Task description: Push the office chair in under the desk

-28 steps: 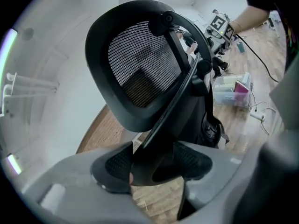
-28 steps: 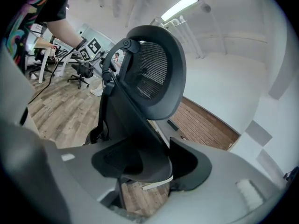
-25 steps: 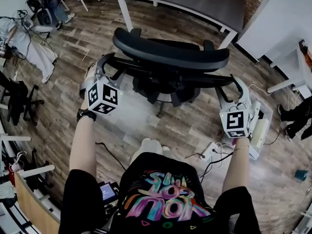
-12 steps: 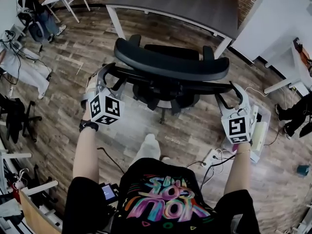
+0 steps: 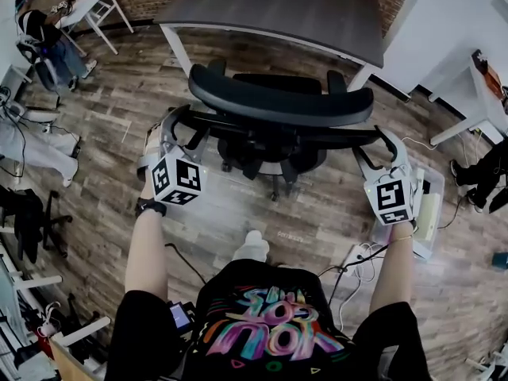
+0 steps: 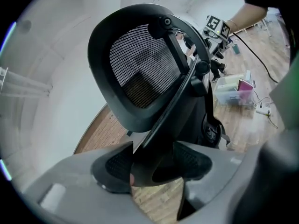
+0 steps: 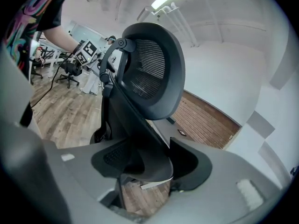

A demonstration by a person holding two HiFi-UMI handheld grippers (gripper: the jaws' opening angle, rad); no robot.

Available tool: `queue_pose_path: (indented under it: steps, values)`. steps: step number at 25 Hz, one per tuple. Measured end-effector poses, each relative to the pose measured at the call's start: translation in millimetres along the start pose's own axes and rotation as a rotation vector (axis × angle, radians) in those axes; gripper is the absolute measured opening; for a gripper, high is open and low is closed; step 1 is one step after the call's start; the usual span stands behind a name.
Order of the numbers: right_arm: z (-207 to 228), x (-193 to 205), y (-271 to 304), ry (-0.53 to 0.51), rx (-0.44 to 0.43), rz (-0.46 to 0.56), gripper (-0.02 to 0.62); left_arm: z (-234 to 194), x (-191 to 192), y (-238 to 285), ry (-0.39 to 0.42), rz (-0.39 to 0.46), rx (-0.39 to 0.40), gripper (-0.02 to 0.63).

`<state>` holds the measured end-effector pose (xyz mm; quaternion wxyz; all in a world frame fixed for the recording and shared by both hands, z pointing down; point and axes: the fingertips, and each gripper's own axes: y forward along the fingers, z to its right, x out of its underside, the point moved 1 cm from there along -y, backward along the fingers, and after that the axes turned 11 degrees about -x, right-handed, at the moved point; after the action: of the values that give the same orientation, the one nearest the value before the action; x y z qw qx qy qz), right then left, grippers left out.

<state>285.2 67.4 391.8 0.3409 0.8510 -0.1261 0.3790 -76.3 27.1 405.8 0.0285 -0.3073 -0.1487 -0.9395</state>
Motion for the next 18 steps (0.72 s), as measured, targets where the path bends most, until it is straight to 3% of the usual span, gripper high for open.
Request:
queue_pose_path:
  steps: [18]
  values:
    - [49,-20,77,0.023,0.029,-0.011,0.262,-40,16,85,0.013,0.068,-0.017,0.267]
